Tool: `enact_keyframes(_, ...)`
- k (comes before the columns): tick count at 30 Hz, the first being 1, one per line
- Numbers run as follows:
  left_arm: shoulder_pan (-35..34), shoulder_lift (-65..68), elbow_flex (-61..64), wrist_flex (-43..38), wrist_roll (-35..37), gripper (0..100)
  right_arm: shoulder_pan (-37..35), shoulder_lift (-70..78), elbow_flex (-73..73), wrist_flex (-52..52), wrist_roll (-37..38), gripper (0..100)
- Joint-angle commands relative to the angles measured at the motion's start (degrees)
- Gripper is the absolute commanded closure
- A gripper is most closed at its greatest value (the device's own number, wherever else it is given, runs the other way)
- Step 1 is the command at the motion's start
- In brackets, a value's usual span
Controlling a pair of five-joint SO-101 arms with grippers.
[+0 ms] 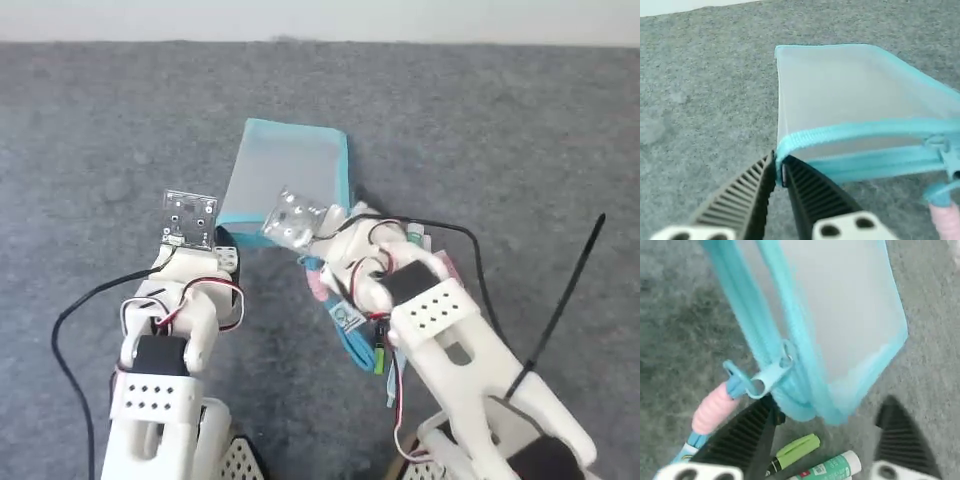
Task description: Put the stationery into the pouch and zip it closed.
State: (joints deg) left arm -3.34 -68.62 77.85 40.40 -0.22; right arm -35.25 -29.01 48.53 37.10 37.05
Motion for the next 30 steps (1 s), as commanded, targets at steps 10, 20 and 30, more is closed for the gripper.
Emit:
enact_keyframes(10,7.21,0.79,-3.3,2.11,0.97,99,-2.07,-0.48,-3.6,0.75,-0.88,84.2)
enact_keyframes(20,7.12,0.79,-3.38,1.93,0.97,99,1.8,-11.56,-2.46,15.6,3.08,77.3)
enact_keyframes(30,7.12,0.7,-3.38,2.02,0.97,99,0.57,-15.69,0.7,15.96,4.4,68.0)
